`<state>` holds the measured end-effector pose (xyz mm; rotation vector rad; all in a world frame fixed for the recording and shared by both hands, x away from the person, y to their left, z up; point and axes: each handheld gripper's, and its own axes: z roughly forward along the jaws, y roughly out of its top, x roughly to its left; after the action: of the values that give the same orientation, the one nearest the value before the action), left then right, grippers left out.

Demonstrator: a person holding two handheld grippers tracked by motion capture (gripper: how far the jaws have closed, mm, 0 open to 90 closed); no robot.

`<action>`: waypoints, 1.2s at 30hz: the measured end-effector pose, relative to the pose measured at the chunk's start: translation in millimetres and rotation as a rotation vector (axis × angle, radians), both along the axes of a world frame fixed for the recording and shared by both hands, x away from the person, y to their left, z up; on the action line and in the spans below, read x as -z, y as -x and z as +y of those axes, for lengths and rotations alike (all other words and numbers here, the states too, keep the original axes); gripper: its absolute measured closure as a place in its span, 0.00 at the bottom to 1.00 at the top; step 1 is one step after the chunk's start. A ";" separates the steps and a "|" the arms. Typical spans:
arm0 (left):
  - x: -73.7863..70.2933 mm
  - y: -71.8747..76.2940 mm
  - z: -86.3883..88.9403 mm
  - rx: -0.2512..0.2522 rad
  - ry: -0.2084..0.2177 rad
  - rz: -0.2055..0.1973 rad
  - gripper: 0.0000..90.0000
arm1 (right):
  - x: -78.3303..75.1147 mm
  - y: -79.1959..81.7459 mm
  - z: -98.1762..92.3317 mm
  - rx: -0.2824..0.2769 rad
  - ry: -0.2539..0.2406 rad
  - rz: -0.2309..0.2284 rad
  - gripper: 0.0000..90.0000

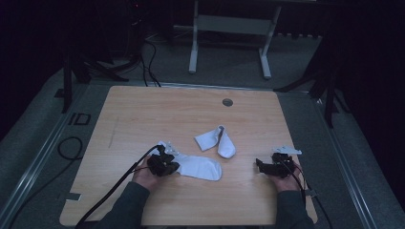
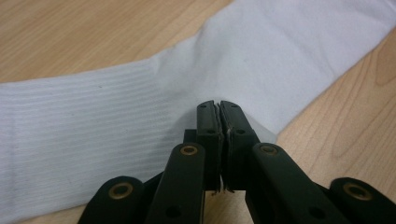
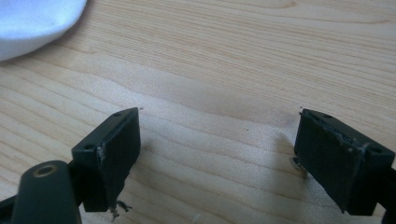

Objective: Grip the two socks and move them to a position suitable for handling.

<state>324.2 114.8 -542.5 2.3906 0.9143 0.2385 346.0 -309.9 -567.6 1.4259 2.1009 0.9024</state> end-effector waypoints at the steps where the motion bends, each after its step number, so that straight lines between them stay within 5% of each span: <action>1: 0.5 1.2 -1.2 -0.001 0.005 0.002 0.97 | 0.0 0.0 0.0 0.000 0.000 0.000 0.16; 20: 2.2 29.4 -22.2 0.101 0.034 0.028 0.97 | -2.7 1.7 2.1 -0.007 0.001 0.009 0.25; 25: 1.7 31.9 -23.0 0.114 0.040 0.028 0.92 | -7.2 2.5 3.1 0.001 0.014 0.033 0.35; 33: -5.4 30.8 -17.1 0.120 0.058 0.010 0.81 | -32.0 8.5 23.7 -0.076 0.025 -0.019 0.48; 36: -7.3 28.5 -13.5 0.108 0.061 0.002 0.79 | -40.2 6.3 34.7 -0.133 -0.030 -0.022 0.56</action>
<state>295.7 101.3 -535.2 2.3755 0.7793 0.1643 339.7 -275.2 -527.4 1.2973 2.1955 0.9994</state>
